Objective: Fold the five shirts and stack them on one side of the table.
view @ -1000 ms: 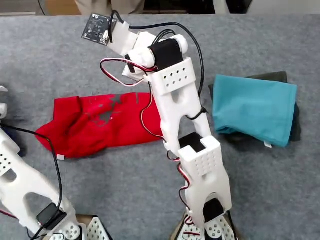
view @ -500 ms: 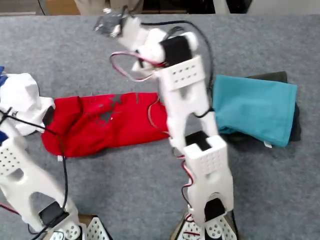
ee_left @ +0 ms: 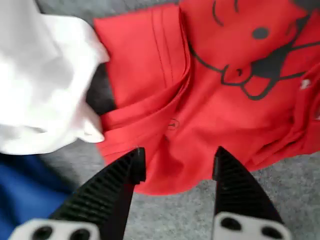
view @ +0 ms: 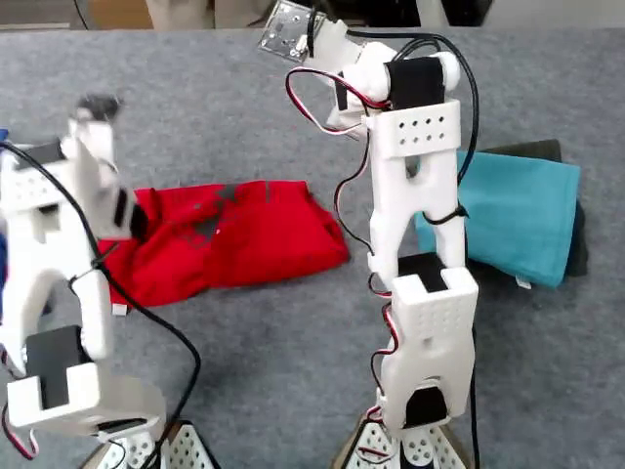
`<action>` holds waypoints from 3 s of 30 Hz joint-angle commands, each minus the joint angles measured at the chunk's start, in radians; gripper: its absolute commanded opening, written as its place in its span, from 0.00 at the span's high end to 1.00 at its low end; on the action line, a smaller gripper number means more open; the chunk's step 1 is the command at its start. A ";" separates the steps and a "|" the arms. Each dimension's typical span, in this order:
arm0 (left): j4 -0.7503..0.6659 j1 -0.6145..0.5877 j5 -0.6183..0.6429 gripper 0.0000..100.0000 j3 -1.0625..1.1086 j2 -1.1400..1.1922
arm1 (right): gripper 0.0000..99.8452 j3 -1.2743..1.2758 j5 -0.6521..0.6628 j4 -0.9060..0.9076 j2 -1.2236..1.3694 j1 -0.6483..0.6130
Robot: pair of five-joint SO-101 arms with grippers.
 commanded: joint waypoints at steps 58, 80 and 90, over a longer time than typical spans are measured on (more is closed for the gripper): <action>-0.034 -0.029 -0.087 0.80 -0.522 0.535 | 1.00 0.064 0.104 0.012 -0.024 -0.018; 0.324 -0.008 -0.242 0.94 -0.700 0.556 | 1.00 0.064 0.106 0.012 -0.024 -0.018; 0.299 0.002 -0.242 0.85 -0.689 0.562 | 1.00 0.064 0.106 0.012 -0.024 -0.018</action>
